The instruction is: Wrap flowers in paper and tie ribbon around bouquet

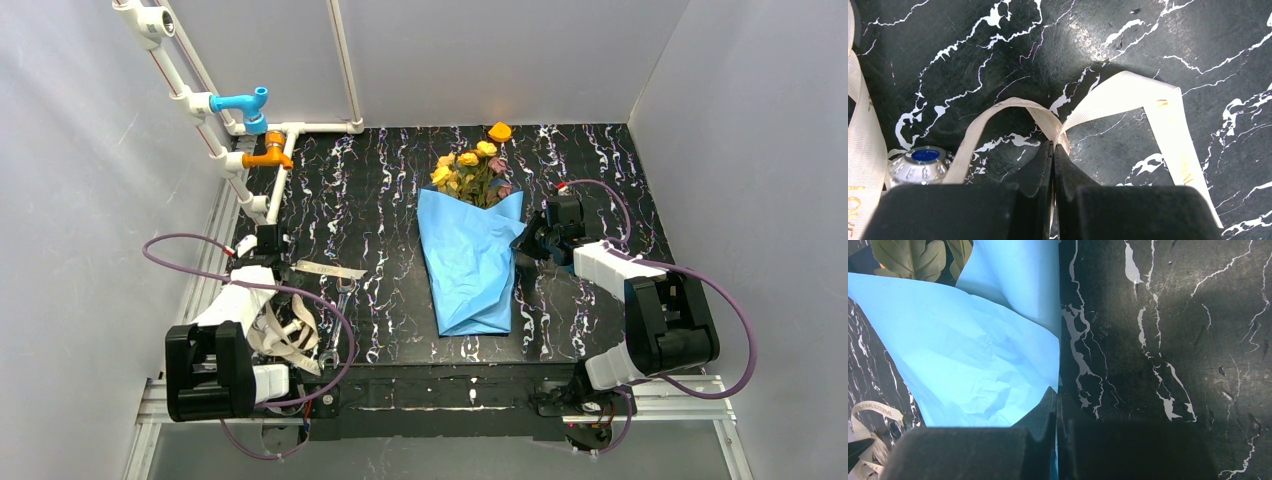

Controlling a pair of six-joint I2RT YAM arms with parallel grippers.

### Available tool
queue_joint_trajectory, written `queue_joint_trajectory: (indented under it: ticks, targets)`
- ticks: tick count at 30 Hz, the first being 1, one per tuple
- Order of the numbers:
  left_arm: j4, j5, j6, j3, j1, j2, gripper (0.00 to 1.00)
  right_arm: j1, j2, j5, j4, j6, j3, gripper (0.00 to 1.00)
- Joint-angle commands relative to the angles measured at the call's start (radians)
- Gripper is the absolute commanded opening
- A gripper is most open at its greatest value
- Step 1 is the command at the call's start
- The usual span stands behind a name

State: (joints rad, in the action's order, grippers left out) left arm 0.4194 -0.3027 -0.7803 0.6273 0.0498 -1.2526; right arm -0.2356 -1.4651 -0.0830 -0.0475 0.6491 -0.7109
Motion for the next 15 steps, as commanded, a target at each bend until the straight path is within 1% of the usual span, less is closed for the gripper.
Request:
queue_joint_trajectory:
  ticks: [1,4,5,7,9,12,15]
  targets:
    - [0.035,-0.008,0.031,0.025,0.0,0.067,0.0,0.004,0.011,0.002,0.013,-0.016,-0.046,0.01]
    - [-0.018,0.032,0.109,0.047,-0.031,0.111,0.0,0.006,0.015,0.027,0.016,-0.013,-0.061,0.01]
    - [-0.043,0.032,0.14,0.056,-0.084,0.121,0.0,0.007,0.011,0.032,0.018,-0.013,-0.07,0.01]
    - [-0.086,0.047,0.197,0.078,-0.151,0.125,0.0,0.015,0.004,0.041,0.024,-0.008,-0.091,0.01]
    - [-0.106,0.049,0.24,0.107,-0.224,0.111,0.0,0.024,-0.005,0.05,0.038,-0.007,-0.115,0.01]
    - [-0.136,0.103,0.28,0.146,-0.278,0.065,0.0,0.039,-0.006,0.076,0.046,-0.018,-0.147,0.01]
    - [-0.143,0.107,0.292,0.174,-0.33,0.017,0.0,0.071,-0.003,0.122,0.09,-0.034,-0.175,0.01]
